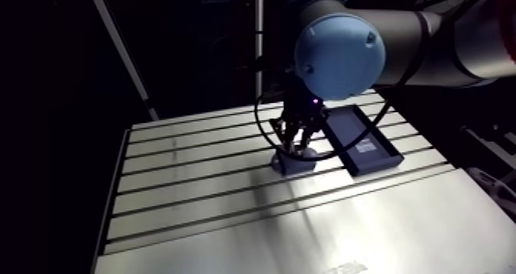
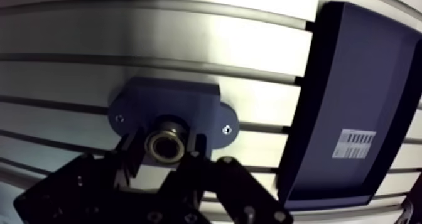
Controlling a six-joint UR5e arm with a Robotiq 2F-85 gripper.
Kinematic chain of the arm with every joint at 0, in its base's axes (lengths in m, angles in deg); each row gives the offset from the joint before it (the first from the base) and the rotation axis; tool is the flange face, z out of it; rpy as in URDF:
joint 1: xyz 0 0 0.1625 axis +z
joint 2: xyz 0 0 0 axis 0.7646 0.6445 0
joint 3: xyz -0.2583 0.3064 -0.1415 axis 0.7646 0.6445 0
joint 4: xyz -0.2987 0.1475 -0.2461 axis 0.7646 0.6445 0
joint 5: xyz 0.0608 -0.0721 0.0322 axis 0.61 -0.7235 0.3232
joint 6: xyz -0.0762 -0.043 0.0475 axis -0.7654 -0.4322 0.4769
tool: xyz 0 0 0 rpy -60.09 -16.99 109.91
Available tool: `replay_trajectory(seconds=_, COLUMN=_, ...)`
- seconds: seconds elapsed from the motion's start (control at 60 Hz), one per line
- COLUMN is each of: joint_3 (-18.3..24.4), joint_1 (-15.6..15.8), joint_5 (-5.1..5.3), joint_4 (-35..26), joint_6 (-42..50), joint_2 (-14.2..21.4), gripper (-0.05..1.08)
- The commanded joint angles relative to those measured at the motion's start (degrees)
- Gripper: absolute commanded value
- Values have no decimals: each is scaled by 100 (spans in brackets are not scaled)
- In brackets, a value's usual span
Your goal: Pick up the bearing and press it into the housing until flush.
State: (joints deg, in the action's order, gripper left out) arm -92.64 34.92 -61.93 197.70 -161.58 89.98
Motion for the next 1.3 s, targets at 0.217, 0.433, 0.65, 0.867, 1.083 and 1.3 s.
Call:
replay_trajectory(seconds=0.217, joint_3=-13, joint_1=9, joint_5=-5, joint_4=161, joint_6=-16, joint_2=-61, gripper=63)
replay_trajectory(seconds=0.433, joint_3=-21, joint_1=9, joint_5=-5, joint_4=153, joint_6=-16, joint_2=-61, gripper=63)
replay_trajectory(seconds=0.65, joint_3=-56, joint_1=1, joint_5=-5, joint_4=162, joint_6=-8, joint_2=-62, gripper=63)
replay_trajectory(seconds=0.867, joint_3=-83, joint_1=0, joint_5=-5, joint_4=179, joint_6=-14, joint_2=-61, gripper=63)
replay_trajectory(seconds=1.083, joint_3=-101, joint_1=0, joint_5=-5, joint_4=187, joint_6=-7, joint_2=-61, gripper=63)
replay_trajectory(seconds=1.3, joint_3=-101, joint_1=0, joint_5=-5, joint_4=197, joint_6=-7, joint_2=-61, gripper=63)
